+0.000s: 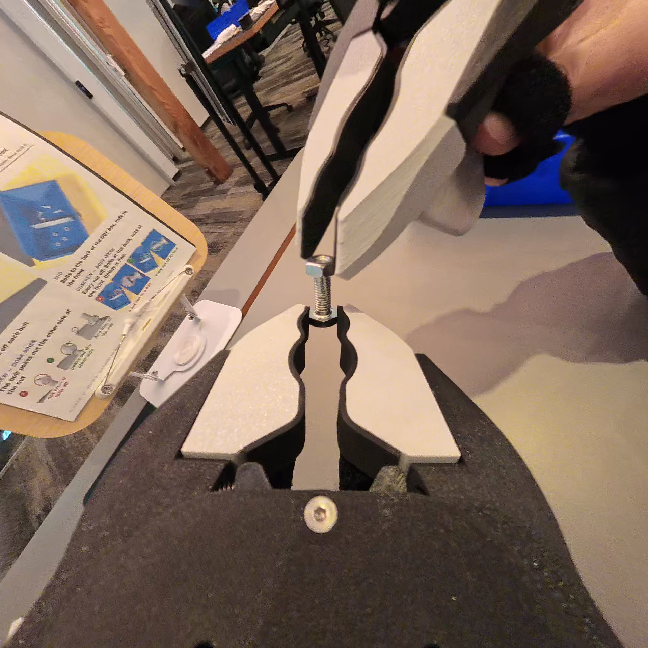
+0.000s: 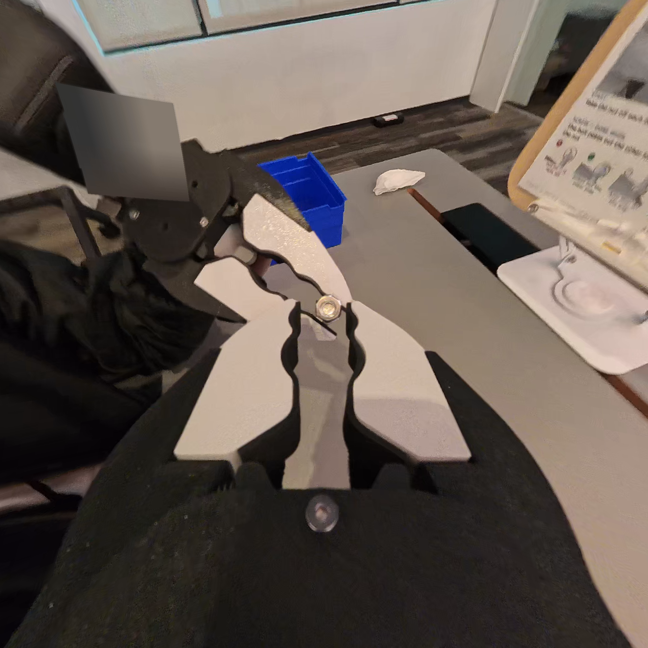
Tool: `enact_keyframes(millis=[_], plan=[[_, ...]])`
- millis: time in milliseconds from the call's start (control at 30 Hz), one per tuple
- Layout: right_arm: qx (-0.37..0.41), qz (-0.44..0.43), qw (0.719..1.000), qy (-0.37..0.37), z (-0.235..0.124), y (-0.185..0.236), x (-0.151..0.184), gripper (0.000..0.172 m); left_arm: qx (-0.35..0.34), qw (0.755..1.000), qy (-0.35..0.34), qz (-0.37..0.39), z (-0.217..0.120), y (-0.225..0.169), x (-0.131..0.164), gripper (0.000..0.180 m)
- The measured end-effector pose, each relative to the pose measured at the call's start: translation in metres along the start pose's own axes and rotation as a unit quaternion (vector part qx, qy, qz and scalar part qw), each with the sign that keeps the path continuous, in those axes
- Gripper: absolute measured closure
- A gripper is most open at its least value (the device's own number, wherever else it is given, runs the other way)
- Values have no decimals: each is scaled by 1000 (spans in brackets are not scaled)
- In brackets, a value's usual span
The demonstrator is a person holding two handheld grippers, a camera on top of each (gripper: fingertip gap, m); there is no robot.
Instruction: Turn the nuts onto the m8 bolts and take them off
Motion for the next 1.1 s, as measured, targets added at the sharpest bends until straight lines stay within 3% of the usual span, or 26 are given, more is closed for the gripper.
enact_keyframes(millis=[200,333,467,567,700,800,900,967,1033,1100], plan=[[2,-10,999,38,4,0,7,158,16,1000,-1,1,-1,-4,-1,166],[-46,-149,985,76,0,15,11,158,98,995,-12,-17,-10,-17,-3,166],[-116,-344,929,77,-6,36,25,157,217,975,-21,-33,-24,-40,-5,166],[-157,-375,911,64,-10,43,31,157,272,961,-24,-52,-29,-50,-6,166],[-132,-353,924,61,-7,33,28,155,240,969,-21,-60,-23,-41,-5,166],[-93,-271,956,61,-5,21,21,134,175,983,-15,-54,-15,-27,-3,166],[-24,-141,989,38,-8,3,7,138,47,999,-2,-23,-4,-3,1,166],[-12,-40,999,-16,-11,0,-4,145,-42,999,5,12,1,12,3,166],[-11,27,998,-61,-11,-2,-11,149,-78,996,5,32,4,16,2,166],[5,44,997,-66,-8,-5,-11,150,-71,997,5,31,6,11,2,166]])
Point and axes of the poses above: each gripper's, where its closed fingertips meet, z out along the fingers, x out of its underside, y = z × x across the jaws, the point moved 3 cm from there along -z, back along the fingers, and after that the axes turned 11 degrees about -x, right-handed, at the moved point
